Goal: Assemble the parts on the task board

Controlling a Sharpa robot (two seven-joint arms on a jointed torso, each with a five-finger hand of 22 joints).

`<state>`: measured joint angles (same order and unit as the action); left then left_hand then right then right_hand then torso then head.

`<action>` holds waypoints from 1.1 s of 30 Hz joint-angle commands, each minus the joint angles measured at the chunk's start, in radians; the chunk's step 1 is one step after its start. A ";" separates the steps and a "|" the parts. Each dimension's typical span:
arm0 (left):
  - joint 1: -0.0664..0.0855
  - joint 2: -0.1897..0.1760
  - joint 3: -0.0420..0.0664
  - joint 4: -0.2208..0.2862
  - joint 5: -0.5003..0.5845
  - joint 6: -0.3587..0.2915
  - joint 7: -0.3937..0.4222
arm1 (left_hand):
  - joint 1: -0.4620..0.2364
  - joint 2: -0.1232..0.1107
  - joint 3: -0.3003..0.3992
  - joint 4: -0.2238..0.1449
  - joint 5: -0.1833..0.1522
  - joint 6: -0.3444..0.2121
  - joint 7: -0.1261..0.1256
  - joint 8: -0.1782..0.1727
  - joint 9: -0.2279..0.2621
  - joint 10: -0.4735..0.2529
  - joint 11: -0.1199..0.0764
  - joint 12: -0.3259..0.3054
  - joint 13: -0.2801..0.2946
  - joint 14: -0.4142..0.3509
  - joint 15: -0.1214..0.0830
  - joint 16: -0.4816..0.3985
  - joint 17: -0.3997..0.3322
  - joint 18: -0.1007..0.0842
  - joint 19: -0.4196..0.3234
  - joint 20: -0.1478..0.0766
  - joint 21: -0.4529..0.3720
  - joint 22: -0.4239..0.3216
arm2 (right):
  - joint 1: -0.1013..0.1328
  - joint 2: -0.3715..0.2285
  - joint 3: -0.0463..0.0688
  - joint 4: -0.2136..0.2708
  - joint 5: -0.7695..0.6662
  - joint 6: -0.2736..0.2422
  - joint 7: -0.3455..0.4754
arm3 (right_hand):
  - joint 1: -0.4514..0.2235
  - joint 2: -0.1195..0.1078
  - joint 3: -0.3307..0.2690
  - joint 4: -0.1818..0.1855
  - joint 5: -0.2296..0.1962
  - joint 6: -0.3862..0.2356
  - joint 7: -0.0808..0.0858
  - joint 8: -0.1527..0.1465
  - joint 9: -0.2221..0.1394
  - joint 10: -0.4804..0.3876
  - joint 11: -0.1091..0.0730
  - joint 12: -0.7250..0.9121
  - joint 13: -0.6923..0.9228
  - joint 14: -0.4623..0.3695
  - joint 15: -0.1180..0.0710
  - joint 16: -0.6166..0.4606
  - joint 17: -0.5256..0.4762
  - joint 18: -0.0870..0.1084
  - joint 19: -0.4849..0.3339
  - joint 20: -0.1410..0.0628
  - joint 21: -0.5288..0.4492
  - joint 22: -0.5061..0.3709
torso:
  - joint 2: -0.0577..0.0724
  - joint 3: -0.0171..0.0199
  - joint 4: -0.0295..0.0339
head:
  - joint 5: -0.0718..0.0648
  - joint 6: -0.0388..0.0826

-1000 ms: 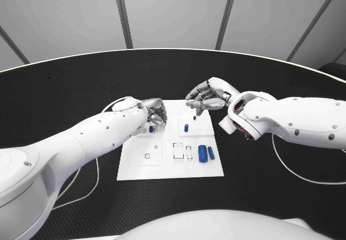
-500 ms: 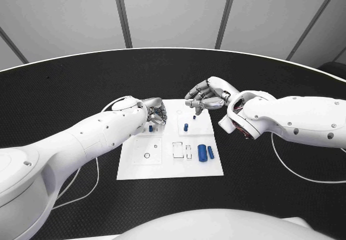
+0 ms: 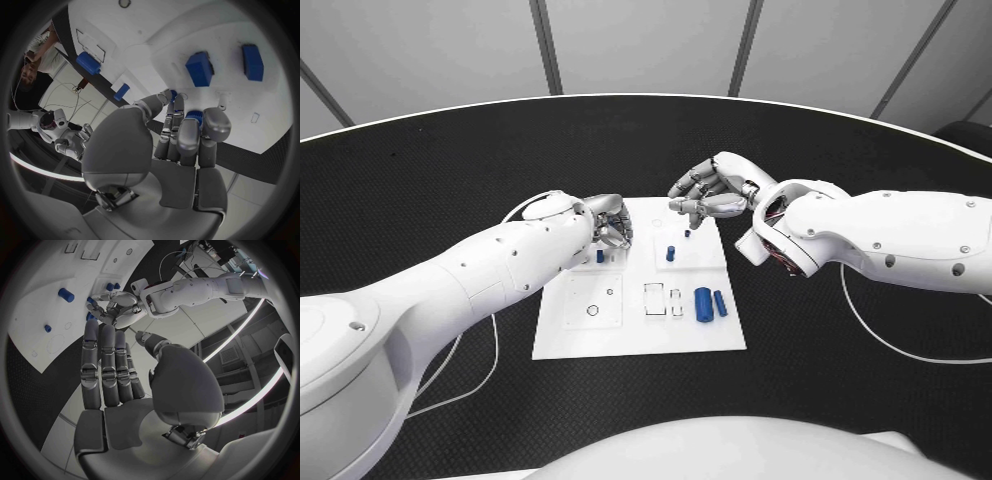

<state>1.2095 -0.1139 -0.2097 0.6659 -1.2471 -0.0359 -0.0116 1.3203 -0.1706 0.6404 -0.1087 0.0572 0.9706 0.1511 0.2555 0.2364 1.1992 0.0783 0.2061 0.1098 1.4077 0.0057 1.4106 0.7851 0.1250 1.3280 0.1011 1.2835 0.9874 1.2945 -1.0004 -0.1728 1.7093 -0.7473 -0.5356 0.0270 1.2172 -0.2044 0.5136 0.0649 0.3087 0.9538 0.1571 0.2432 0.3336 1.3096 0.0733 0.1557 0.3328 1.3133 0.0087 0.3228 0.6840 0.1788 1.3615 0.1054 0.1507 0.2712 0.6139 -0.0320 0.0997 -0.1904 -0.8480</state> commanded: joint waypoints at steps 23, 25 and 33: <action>0.000 0.007 0.000 -0.020 0.000 -0.019 0.009 | -0.004 0.000 0.004 0.001 -0.003 0.004 0.001 0.001 0.001 0.007 0.000 -0.007 0.001 0.000 -0.006 -0.005 0.005 -0.013 0.006 0.000 0.007 0.002 | 0.000 0.003 0.000 -0.002 0.000 0.001 0.000 | 0.010 0.001 0.005 0.000 0.006 -0.001 -0.002 0.007 0.001 -0.007 -0.002 0.005 0.002 -0.001 -0.002 -0.007 0.002 0.002 0.003 0.001 0.003 -0.001 | 0.000 -0.0023 0.0017 | -0.009 -0.005; 0.000 0.008 0.000 -0.022 0.000 -0.014 0.007 | -0.004 0.000 0.004 0.001 -0.003 0.004 0.002 0.000 0.001 0.007 0.000 -0.007 0.001 0.000 -0.006 -0.005 0.004 -0.013 0.006 0.000 0.007 0.002 | 0.000 0.003 0.000 -0.002 0.000 0.001 0.000 | 0.010 0.001 0.005 0.000 0.006 -0.001 -0.002 0.007 0.001 -0.007 -0.002 0.005 0.002 -0.001 -0.002 -0.007 0.002 0.002 0.003 0.001 0.003 -0.001 | -0.001 -0.0022 0.0007 | -0.009 -0.006; 0.000 0.012 0.000 -0.027 0.000 0.010 -0.001 | -0.008 -0.005 0.001 0.000 -0.003 0.002 0.001 -0.002 0.001 0.006 0.000 -0.009 0.002 0.000 -0.005 -0.005 0.003 -0.012 0.004 0.000 0.006 0.000 | 0.000 0.002 0.000 0.000 0.000 0.001 0.000 | 0.009 0.001 0.005 0.000 0.008 -0.002 -0.002 0.008 0.002 -0.008 -0.002 0.005 0.005 0.000 -0.002 -0.010 0.007 0.002 0.003 0.001 0.004 -0.003 | -0.001 -0.0024 0.0008 | -0.011 -0.009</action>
<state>1.2096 -0.1019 -0.2095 0.6392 -1.2467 -0.0263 -0.0120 1.3192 -0.1716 0.6404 -0.1087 0.0572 0.9707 0.1518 0.2556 0.2361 1.1991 0.0784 0.2012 0.1115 1.4077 0.0058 1.4106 0.7890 0.1250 1.3279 0.1012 1.2875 0.9884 1.2944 -0.9980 -0.1728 1.7087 -0.7473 -0.5347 0.0270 1.2172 -0.2044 0.5136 0.0650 0.3127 0.9538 0.1571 0.2474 0.3336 1.3096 0.0733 0.1557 0.3373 1.3133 0.0087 0.3163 0.6900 0.1788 1.3615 0.1054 0.1507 0.2695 0.6130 -0.0342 0.1005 -0.2003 -0.8557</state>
